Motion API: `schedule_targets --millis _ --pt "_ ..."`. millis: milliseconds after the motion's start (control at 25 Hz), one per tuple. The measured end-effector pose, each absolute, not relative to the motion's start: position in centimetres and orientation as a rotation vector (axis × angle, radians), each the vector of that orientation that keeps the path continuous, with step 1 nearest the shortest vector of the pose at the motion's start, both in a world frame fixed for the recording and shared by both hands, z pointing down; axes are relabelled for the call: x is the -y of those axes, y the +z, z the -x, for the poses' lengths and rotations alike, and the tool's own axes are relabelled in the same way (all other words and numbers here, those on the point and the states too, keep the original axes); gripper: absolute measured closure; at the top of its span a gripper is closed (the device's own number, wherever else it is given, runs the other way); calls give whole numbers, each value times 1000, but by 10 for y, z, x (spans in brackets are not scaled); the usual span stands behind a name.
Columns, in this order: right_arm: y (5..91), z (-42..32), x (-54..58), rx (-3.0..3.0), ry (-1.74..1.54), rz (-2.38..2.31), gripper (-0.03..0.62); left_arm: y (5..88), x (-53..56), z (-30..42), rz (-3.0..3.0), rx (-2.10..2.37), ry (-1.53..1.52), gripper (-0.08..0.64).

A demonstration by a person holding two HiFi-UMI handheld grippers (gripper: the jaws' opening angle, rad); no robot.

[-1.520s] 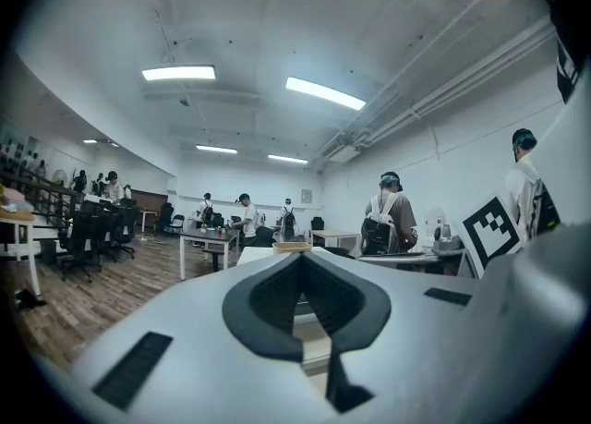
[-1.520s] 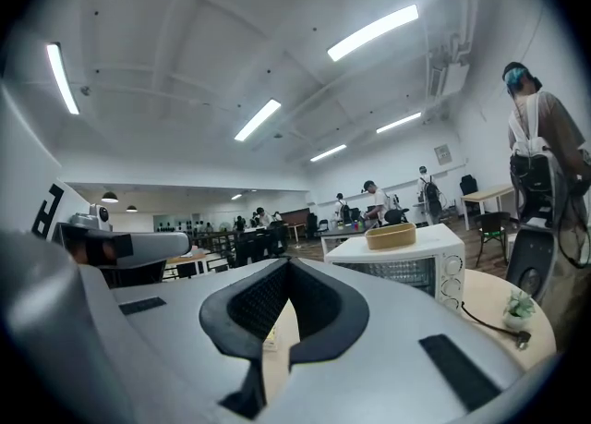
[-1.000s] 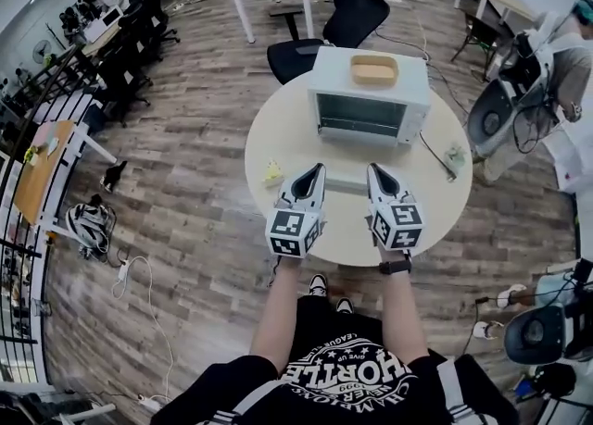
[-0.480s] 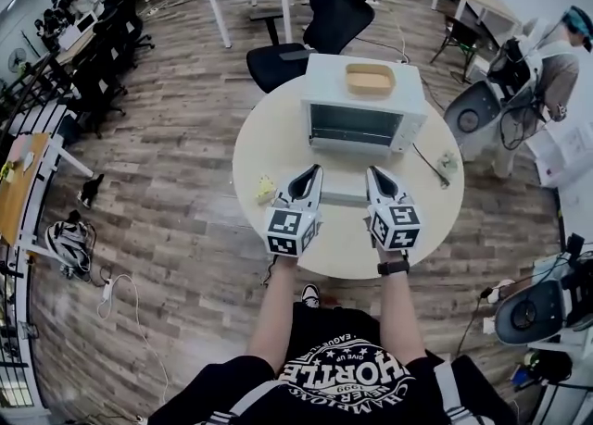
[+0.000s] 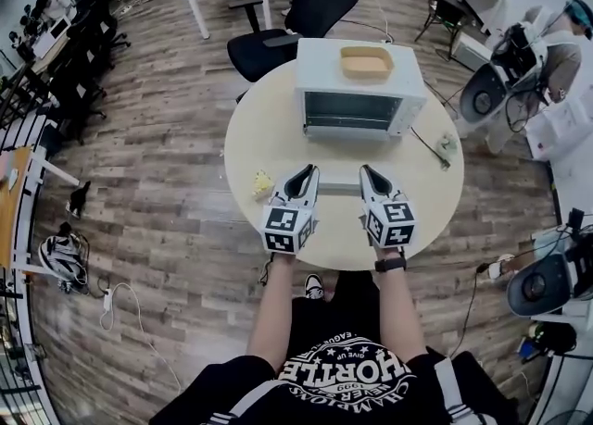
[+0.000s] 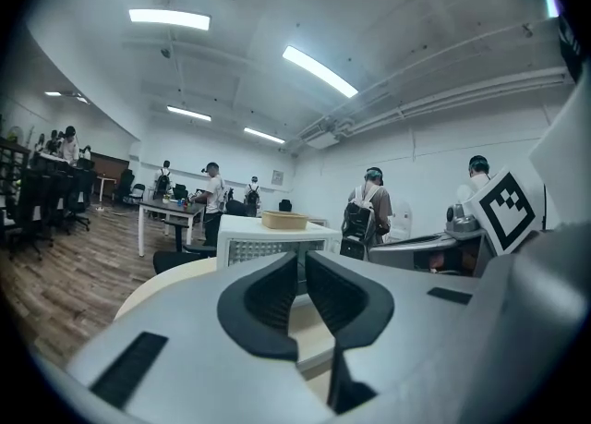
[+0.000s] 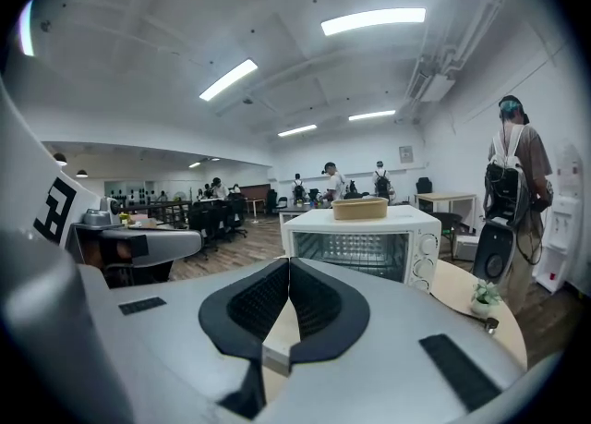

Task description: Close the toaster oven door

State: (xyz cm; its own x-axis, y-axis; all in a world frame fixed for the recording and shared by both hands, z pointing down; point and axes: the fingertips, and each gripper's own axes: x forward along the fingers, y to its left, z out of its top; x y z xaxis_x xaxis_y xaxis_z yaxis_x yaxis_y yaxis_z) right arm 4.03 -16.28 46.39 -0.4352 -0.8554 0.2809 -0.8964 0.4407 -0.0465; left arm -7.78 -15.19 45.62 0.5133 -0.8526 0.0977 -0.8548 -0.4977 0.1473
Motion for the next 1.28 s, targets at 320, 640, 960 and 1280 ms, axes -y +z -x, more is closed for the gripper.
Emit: schedule_targets --millis 320,640,960,1280 --pt "506 -41 175 2413 307 -1488 563 494 168 77 -2534 1435 50 509" --pt "541 -62 188 2333 302 -1450 551 523 183 63 -2494 1413 106 497" --pt "583 -79 194 2304 415 -1436 548 566 188 61 -2423 1404 204 479" --pt "619 -110 200 2266 549 -1454 529 605 198 62 -2327 1409 257 459"
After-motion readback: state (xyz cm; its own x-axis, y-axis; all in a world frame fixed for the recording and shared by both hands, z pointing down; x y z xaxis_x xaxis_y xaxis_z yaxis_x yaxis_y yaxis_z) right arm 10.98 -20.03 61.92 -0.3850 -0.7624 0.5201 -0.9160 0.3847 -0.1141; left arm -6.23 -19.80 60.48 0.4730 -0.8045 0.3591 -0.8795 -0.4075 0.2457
